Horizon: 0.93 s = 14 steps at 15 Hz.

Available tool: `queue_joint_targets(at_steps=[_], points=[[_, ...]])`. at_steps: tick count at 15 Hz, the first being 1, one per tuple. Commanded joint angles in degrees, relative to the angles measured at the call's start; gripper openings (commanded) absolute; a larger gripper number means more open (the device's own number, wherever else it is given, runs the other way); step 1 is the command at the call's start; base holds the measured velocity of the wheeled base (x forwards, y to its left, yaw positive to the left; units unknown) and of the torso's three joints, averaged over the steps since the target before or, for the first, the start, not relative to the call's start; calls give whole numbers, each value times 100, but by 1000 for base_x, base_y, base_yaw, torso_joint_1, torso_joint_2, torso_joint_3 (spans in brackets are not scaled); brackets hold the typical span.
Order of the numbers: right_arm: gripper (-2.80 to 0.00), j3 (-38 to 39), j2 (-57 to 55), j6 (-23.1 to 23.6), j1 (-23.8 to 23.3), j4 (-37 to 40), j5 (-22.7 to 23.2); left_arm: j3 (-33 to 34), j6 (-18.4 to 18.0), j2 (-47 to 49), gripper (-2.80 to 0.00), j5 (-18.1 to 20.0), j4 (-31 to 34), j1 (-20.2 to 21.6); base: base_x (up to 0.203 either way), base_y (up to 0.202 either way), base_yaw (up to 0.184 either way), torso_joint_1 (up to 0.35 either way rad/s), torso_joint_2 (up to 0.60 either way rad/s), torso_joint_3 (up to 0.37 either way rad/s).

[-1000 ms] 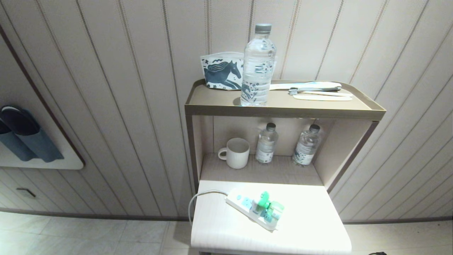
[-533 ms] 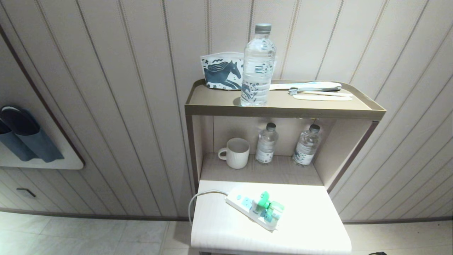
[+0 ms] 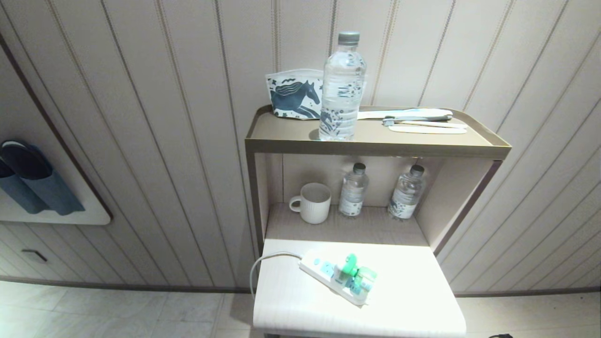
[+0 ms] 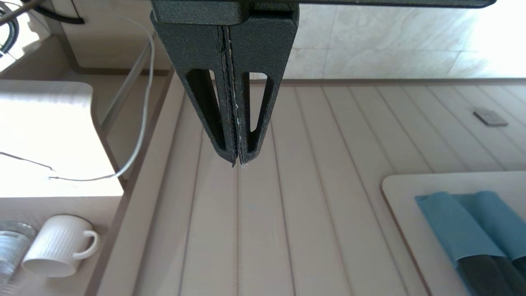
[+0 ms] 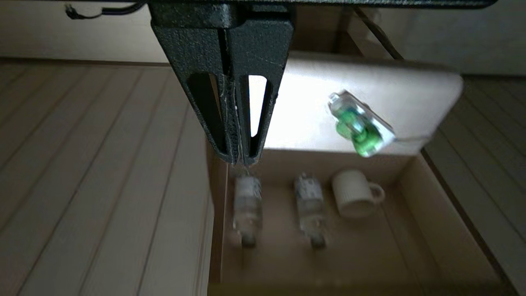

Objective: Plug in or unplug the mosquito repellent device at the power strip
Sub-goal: Hold the socket with your left hand and unplug it with your right hand

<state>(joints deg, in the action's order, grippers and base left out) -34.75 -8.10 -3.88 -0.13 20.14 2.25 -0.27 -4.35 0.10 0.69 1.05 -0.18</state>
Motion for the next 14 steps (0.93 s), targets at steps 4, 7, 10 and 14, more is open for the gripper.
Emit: queue_joint_targets(at_steps=[4,7,10,14], points=[[-280,-2999,-3387,-761,61,389,378,0,-4,-1,-280,1,1,1,0,0,0,0,0,0],[-280,-4206,-4912,-739,453,1263,760,0,-4,-1,-280,1,1,1,0,0,0,0,0,0],[-280,-5866,-6373,-463,1481,3219,897,0,-4,-1,-280,1,1,1,0,0,0,0,0,0],[-280,-7222,-8091,-84,2565,5023,533,0,-4,-1,-280,1,1,1,0,0,0,0,0,0]])
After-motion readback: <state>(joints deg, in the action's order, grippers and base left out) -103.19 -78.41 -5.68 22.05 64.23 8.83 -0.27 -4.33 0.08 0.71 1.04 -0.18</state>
